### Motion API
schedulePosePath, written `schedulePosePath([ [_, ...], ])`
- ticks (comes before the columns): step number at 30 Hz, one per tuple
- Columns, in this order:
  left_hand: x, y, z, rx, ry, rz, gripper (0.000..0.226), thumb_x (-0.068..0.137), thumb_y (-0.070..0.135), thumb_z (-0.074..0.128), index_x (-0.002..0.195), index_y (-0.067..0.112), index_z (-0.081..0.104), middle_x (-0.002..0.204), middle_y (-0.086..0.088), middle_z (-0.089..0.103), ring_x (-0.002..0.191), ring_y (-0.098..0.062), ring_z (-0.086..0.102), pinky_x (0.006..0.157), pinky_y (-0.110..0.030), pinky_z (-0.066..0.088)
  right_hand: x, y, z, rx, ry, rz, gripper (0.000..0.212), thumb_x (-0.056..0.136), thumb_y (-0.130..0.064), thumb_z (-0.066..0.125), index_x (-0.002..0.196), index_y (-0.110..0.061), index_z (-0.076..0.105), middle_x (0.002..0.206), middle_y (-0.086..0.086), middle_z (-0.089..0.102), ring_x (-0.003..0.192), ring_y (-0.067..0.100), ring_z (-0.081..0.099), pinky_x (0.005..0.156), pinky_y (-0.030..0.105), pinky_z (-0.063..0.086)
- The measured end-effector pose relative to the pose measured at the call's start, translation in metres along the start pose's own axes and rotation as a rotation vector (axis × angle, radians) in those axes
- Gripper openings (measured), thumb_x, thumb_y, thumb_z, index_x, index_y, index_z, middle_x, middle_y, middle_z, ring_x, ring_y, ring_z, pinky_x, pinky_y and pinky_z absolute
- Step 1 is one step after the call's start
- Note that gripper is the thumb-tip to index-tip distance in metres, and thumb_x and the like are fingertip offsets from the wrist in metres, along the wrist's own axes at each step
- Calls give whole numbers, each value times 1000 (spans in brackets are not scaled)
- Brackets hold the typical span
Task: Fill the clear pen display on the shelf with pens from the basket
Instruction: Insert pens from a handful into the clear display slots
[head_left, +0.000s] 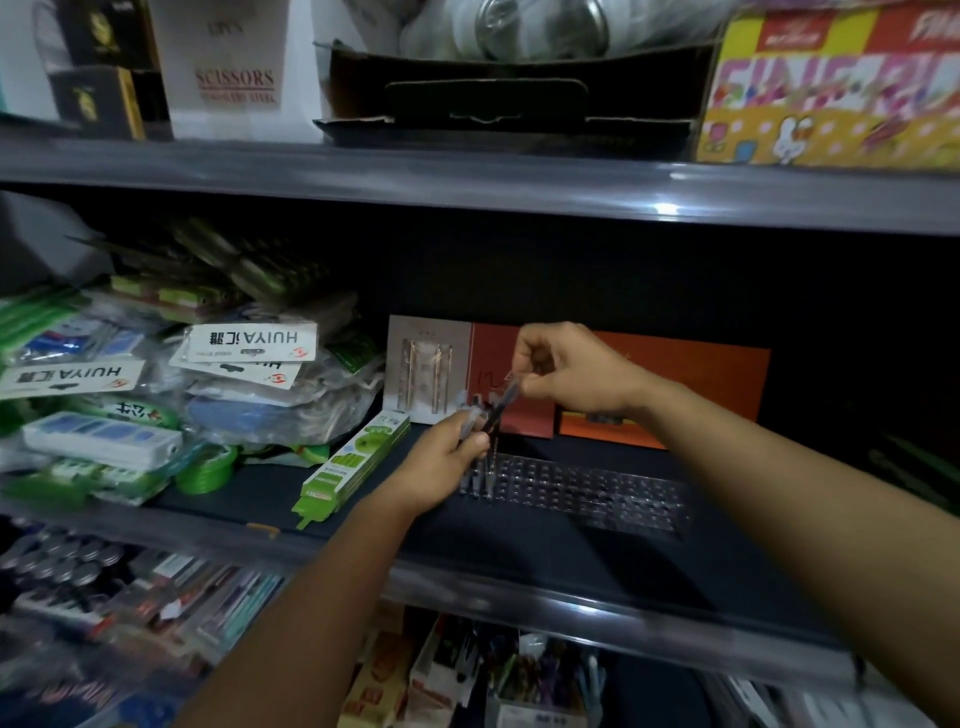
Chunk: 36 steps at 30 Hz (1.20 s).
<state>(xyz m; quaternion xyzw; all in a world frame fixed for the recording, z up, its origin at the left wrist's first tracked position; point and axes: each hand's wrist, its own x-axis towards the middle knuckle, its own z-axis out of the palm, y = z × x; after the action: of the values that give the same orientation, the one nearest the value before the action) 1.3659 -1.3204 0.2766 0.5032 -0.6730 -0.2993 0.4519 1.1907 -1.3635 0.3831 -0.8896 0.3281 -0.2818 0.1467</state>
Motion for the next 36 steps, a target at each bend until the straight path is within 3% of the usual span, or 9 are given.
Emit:
schedulePosePath([
  [4,4,-7,1,85,46,-56,25,98,15,46,120,6,56,112,-6,62,109,-17,57,99,-33,42,-4,10,-7,19,58,49,10,75,-1,66,76,-5,57,72,6,62,63,10,53,60,31,45],
  [8,6,-13,6,33,61,-62,13,99,17,43,97,15,56,83,-1,60,75,-15,57,85,-44,49,-7,22,-9,-61,117,83,12,78,-2,65,75,-8,54,71,3,59,63,13,52,62,34,47],
  [11,9,-15,10,55,56,-64,19,100,19,42,98,5,56,67,1,56,59,-14,51,69,-37,45,-6,30,-7,-132,127,99,12,82,-4,63,76,-10,54,71,5,59,61,14,51,57,32,45],
  [14,11,-17,11,110,89,-42,22,98,22,45,93,4,57,65,6,52,63,-10,48,67,-30,39,-3,37,-2,-171,120,102,11,84,-3,60,77,-9,54,71,8,59,53,12,48,48,22,38],
  [19,13,-23,10,58,107,-13,14,97,24,49,85,18,52,74,13,52,71,-1,49,68,-25,38,6,47,9,-184,105,105,12,83,-3,59,75,-11,54,68,3,57,59,15,48,54,27,38],
  [22,15,-29,10,52,97,1,18,97,21,48,79,19,48,73,6,49,70,-8,46,69,-30,36,12,50,17,-176,76,92,11,85,-4,58,77,-10,53,68,2,54,60,14,46,54,26,38],
  [25,16,-33,8,53,81,-38,18,98,22,45,91,7,52,84,-6,53,80,-17,49,75,-34,38,18,52,23,-171,45,89,8,86,-4,58,80,-8,55,70,1,54,61,13,46,54,26,38],
  [31,16,-36,4,57,89,-69,14,99,19,42,89,21,51,78,6,50,71,-8,47,66,-27,38,25,55,31,-202,-12,78,17,82,-2,59,74,-14,50,69,2,56,61,16,49,57,33,44],
  [36,16,-42,2,58,76,-95,19,99,16,40,86,26,50,77,6,49,68,-8,45,62,-27,36,29,63,42,-236,-57,110,10,85,-4,59,80,-12,55,75,4,61,67,20,57,63,37,49],
])
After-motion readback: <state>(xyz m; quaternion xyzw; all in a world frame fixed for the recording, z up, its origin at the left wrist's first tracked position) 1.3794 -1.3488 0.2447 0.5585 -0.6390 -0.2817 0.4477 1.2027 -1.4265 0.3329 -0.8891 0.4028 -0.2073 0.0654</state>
